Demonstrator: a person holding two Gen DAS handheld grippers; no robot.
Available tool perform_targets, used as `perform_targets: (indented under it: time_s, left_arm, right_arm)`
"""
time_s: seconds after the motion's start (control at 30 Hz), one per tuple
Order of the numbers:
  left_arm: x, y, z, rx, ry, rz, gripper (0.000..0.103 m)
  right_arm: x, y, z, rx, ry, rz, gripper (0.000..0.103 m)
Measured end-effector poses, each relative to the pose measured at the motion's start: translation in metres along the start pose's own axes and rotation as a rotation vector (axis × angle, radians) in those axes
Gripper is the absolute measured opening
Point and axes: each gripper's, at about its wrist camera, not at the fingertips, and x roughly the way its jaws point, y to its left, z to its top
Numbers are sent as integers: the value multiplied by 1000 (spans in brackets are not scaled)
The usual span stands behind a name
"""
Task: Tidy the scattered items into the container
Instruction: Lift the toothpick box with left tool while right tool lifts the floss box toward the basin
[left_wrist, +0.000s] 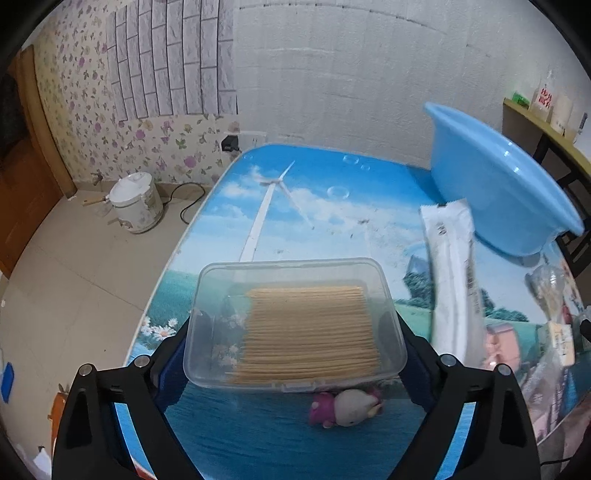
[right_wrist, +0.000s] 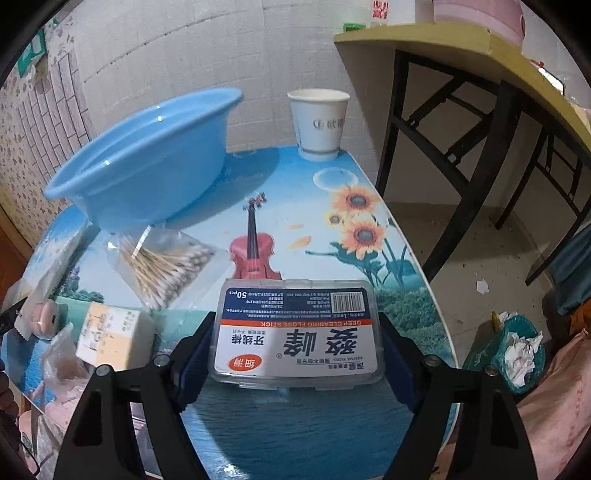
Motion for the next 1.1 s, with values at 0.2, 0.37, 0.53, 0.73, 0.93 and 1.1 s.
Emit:
perform_targets:
  time_s: [0.2,0.37,0.53,0.73,0.93,1.1]
  left_arm:
    - [-36,-8,17,3,-82,-37,92]
    - [-63,-17,36,-7,-129,-88,92]
    - [-83,-38,53,38,-163,-128,92]
    - [-88,-62,73,66,-158,-189,92]
    - [-90,-91,96,117,-181,-216,92]
    - [-78,-113,115,135,-176,-241,92]
  right_arm:
    - [-18,7,12,-7,-48,60,82]
    - [-34,16,20,0,-64,133,82]
    - [-52,25,37,-17,-106,182,82]
    - [-63,39,67,-38,-151,231,82]
    - [-63,51,94,-61,-178,279,82]
    - [-48,66,116,-77,-166,302,82]
